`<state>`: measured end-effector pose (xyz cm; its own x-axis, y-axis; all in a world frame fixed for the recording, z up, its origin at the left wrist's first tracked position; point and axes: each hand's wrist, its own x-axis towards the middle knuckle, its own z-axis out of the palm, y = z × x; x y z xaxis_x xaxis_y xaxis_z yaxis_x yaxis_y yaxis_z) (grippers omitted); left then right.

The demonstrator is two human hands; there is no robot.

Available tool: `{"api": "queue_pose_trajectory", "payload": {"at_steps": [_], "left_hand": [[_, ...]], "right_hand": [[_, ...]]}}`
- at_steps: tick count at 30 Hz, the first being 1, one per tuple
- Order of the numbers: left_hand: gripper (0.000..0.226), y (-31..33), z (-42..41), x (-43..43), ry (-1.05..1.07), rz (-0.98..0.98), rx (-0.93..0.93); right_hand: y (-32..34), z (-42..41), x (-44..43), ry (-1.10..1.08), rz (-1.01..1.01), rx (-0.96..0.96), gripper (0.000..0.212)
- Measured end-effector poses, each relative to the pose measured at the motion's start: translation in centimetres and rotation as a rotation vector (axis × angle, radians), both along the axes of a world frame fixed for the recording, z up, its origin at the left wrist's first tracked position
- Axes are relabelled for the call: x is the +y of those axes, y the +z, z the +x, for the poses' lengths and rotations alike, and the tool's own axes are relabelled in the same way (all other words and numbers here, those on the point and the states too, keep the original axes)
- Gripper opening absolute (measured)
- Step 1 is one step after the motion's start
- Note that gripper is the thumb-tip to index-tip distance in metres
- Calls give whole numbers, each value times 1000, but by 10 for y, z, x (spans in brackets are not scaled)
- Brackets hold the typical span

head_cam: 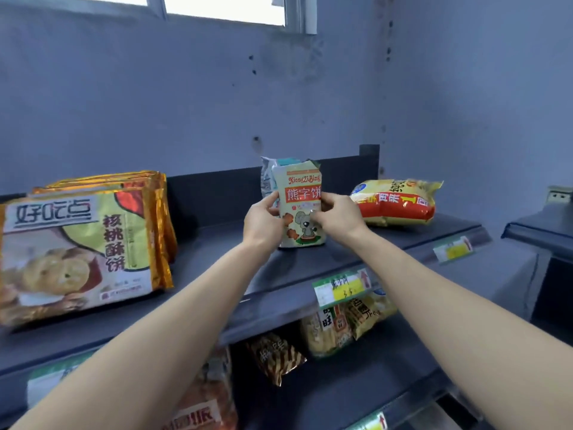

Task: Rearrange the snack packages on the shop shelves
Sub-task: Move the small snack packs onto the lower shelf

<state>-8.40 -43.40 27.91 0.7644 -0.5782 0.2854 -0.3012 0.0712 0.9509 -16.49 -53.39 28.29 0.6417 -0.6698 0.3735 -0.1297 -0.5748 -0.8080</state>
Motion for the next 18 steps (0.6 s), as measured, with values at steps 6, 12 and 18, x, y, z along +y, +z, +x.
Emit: {"api": "queue_pose_trajectory", "payload": {"at_steps": [6,12,18], "left_hand": [[64,7,13,-20,42,80,27],[59,4,5,-23,106,95,10],[46,7,-14,-13,227,154,-47]], "right_hand": [[9,18,-21,44,46,22,28],[5,9,-27,105,81,37,33],[6,-14,-20,115,0,-45,42]]}}
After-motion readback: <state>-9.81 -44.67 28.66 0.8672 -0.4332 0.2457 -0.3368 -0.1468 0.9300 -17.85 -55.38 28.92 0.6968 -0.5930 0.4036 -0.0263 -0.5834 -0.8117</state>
